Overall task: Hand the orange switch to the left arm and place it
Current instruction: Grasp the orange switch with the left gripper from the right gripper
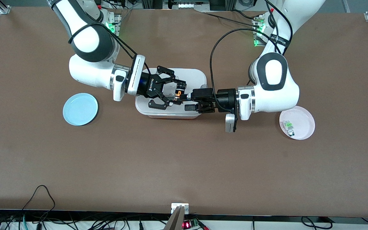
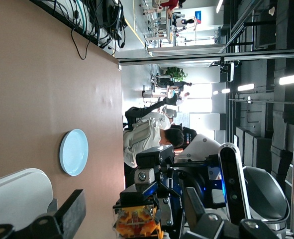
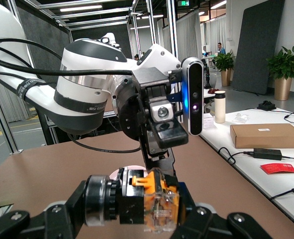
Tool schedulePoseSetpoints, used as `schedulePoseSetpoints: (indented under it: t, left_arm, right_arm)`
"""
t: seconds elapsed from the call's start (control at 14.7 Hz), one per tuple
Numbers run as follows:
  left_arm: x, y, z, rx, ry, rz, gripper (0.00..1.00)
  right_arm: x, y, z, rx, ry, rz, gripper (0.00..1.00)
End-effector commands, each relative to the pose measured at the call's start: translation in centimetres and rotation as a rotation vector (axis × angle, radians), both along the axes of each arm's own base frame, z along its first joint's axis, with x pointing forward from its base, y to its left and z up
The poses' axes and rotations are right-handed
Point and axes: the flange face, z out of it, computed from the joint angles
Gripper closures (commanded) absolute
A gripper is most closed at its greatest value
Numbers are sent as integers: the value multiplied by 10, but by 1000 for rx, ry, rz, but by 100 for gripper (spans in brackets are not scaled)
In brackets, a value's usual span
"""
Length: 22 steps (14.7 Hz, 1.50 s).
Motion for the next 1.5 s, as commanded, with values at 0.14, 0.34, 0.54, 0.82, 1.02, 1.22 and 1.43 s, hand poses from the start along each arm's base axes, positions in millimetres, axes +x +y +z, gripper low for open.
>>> schedulePoseSetpoints:
  t: [0.14,0.34,0.54,0.82,1.02,1.22,1.43]
  left_arm:
    - [-19,-11,2,-33,43,8,31]
    - [-26,-10,0,-30,55,4,36]
    - [-28,-9,0,-28,56,3,76]
    - [-28,-9,-1,-28,56,2,100]
    - [-27,-8,-1,-28,56,5,100]
    - [-27,-7,0,-29,55,6,100]
    - [-25,-4,0,-31,56,8,100]
  right_arm:
    - [-5,2,-4,1,-10,-19,58]
    - [-7,2,-7,-2,-4,-17,58]
    - [-7,2,-8,-3,-2,-17,58]
    - [-7,2,-8,-3,-2,-17,57]
    - [-8,2,-7,1,11,-17,0]
    - [-7,2,-6,2,11,-18,0]
    - [-4,-5,-5,1,12,-28,0]
